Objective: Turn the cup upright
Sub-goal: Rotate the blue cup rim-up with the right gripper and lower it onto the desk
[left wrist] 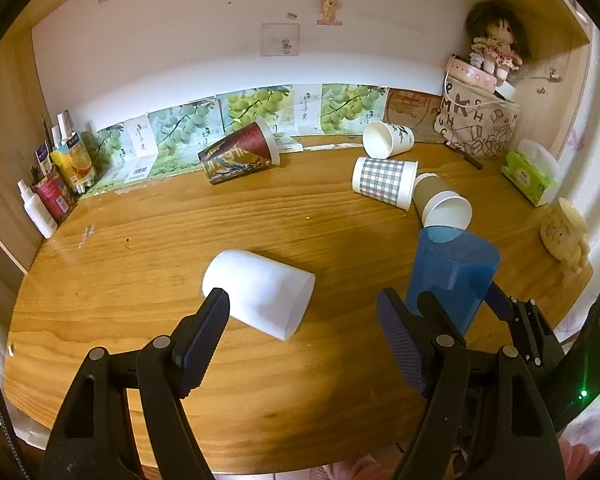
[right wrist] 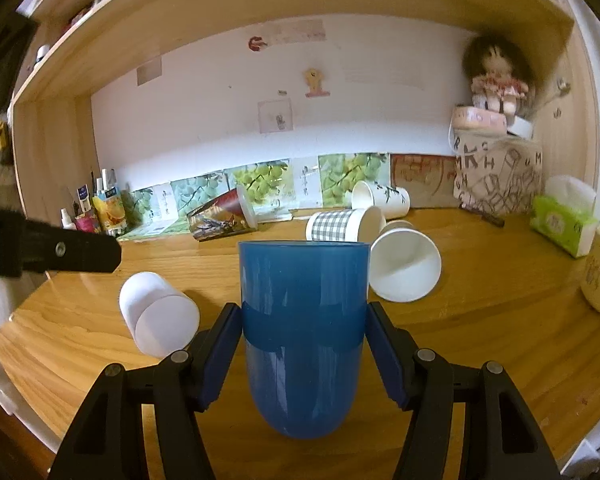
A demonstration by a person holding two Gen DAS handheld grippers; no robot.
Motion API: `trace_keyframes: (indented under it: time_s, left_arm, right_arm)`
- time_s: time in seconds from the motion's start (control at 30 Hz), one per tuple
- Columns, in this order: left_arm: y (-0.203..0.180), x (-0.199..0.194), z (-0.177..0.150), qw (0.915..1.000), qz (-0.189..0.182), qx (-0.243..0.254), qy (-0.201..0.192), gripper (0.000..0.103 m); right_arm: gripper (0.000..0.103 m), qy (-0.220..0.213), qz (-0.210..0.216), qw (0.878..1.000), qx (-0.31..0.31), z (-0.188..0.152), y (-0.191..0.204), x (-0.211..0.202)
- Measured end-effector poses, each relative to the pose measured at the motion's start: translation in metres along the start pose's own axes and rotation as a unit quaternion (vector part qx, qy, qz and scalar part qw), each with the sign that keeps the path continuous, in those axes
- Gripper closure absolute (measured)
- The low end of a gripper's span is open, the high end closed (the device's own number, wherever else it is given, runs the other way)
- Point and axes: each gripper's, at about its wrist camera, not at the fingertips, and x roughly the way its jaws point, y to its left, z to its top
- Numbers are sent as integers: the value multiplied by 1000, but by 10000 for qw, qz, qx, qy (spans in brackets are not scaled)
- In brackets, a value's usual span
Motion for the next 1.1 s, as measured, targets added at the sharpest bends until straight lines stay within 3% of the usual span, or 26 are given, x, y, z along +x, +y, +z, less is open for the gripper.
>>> trace_keyframes:
  time_s: [0.53,1.0,1.1]
  left_arm:
    - [-3,-3,3,9996,142,244,88,24]
    - [-7,-39,-10,9988,142,369,293,24]
    - [-7,-50,-12,9986,261,334,314,24]
  right_arm:
    - [39,-111,11,9999,-49,-8,6,-1]
    - [39,331,232,9990,-187,-13,5,-20]
    - [37,634,345,9971,-242,-13,6,-15]
